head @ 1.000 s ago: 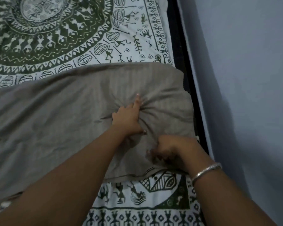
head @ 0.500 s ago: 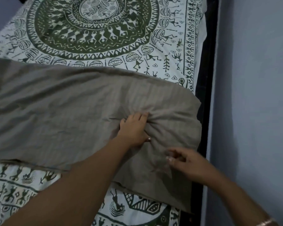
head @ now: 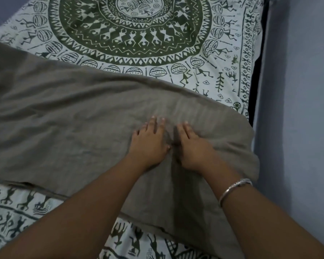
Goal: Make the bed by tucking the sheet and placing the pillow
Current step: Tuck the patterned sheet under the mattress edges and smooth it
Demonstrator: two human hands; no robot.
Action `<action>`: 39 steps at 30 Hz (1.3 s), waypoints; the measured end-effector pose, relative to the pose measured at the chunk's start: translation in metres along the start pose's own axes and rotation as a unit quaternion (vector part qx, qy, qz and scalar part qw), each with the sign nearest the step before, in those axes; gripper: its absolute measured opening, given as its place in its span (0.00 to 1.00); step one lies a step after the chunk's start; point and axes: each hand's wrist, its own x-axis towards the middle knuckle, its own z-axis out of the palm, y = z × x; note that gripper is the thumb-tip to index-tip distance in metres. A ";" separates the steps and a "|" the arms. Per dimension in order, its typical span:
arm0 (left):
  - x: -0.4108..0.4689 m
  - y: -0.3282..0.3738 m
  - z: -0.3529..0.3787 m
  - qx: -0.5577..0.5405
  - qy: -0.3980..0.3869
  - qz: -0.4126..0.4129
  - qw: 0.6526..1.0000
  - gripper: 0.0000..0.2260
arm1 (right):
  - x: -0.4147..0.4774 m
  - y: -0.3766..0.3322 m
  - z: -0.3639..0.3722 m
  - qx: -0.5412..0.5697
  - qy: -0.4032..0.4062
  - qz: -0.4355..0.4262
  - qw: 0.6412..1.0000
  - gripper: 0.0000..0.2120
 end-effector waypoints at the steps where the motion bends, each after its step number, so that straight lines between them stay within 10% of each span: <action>1: -0.001 -0.005 0.003 0.024 -0.014 0.018 0.999 0.35 | 0.005 -0.001 0.000 -0.022 -0.030 0.009 0.999 0.47; 10: 0.051 0.007 -0.021 -0.033 -0.001 -0.086 0.996 0.40 | 0.078 0.002 -0.035 -0.033 -0.032 0.057 0.997 0.50; 17: 0.126 0.035 -0.052 0.041 0.062 -0.068 0.995 0.12 | 0.116 0.022 -0.087 -0.157 0.025 -0.074 0.984 0.15; 24: 0.220 0.069 -0.064 -0.041 0.069 -0.021 0.997 0.28 | 0.164 0.100 -0.123 -0.132 0.103 -0.047 0.985 0.23; 32: 0.298 0.062 -0.072 0.036 -0.058 -0.119 0.991 0.60 | 0.242 0.130 -0.156 -0.116 -0.007 -0.002 0.993 0.51; 39: 0.331 0.062 -0.068 0.162 -0.067 -0.149 0.973 0.53 | 0.292 0.106 -0.157 -0.199 -0.037 0.013 0.979 0.44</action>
